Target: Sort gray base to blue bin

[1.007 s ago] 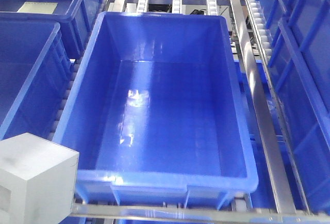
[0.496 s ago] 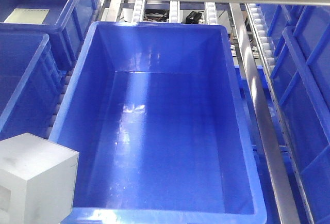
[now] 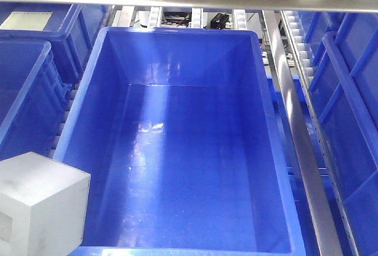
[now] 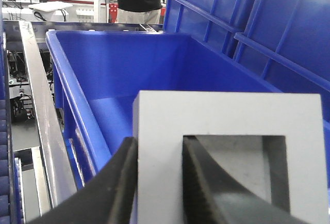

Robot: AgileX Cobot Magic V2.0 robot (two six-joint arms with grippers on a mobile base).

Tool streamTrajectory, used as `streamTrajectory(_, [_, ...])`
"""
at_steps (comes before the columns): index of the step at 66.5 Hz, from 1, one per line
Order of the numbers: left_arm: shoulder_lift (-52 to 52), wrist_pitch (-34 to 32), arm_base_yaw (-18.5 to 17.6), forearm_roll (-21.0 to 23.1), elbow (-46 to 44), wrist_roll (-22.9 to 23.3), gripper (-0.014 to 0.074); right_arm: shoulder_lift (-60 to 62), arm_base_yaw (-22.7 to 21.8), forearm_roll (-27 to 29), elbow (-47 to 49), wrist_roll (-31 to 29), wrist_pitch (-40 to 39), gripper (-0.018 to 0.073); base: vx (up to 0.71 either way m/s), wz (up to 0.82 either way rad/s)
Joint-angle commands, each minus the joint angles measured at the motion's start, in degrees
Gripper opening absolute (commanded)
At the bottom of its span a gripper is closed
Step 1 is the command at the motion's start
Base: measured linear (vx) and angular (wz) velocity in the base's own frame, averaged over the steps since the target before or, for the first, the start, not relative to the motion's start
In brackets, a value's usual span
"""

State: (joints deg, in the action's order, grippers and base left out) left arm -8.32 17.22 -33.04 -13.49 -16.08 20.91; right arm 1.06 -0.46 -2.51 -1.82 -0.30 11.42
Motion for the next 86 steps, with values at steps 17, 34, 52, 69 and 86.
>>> streamTrajectory(17, [-0.29,-6.50,-0.27,0.09,-1.71,0.22,-0.0007,0.43,0.15,-0.49,-0.29,-0.39,-4.16,-0.0005,0.00,0.00])
streamTrajectory(34, [-0.29,-6.50,-0.27,0.09,-1.71,0.22,-0.0007,0.43,0.15,-0.49,-0.29,-0.39,-4.16,-0.0005,0.00,0.00])
streamTrajectory(52, [-2.68,-10.61,-0.27,0.17,-2.15,1.56,-0.0005,0.43,0.15,-0.49,-0.29,-0.39,-4.16,-0.0005,0.00,0.00])
streamTrajectory(69, [-23.35,-16.55,-0.27,0.17,-11.02,2.36,0.0003,0.43,0.15,-0.49,-0.29,-0.39,-4.16,-0.0005,0.00,0.00])
streamTrajectory(86, [-50.07,-16.67,-0.10,0.17,-26.44,2.36,0.0003,0.43,0.15,-0.49,-0.29,-0.39,-4.16,-0.0005,0.00,0.00])
